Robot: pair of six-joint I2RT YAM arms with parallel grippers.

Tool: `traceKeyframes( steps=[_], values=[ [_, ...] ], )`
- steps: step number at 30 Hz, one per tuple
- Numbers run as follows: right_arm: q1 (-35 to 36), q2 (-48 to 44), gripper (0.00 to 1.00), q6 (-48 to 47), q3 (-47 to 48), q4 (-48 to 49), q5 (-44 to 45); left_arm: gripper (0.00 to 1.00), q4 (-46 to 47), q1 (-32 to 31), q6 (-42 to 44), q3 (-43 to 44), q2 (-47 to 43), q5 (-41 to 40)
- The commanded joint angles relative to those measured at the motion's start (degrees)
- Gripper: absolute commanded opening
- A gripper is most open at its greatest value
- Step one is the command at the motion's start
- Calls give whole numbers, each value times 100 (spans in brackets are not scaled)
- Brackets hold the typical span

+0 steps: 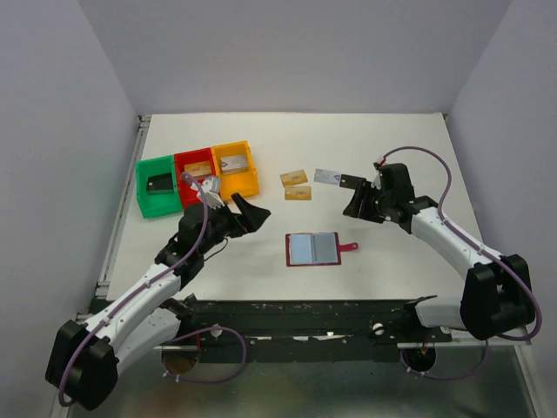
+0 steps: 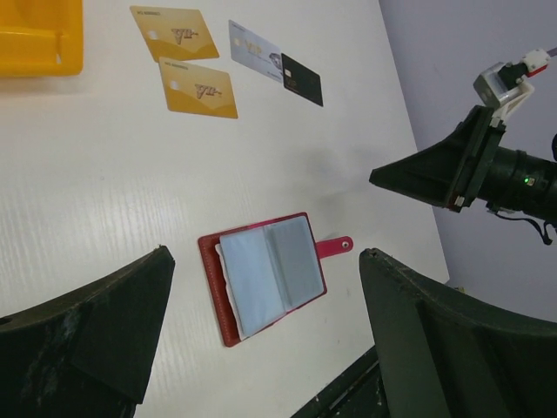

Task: Take the credit cards out of the card holder
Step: Remove the credit card from the card holder.

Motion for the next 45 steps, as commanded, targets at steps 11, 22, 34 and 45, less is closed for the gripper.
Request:
traceKeyframes(
  steps=[11,22,34,45],
  values=[
    [427,-163,60,206,-1225,-82,271,92,-334,-1220,559,1145,1638,183],
    [427,206,46,224,-1102,-108,-125,86,-1053,-1537,981,1725,2245,34],
    [427,-223,0,215,-1331,305,-678,70,-1398,-1616,1517,2288,3265,525],
    [427,-953,0,-251,-1313,68,-1232,57,-1618,-1844,1860,3132,4311,1097]
  ],
)
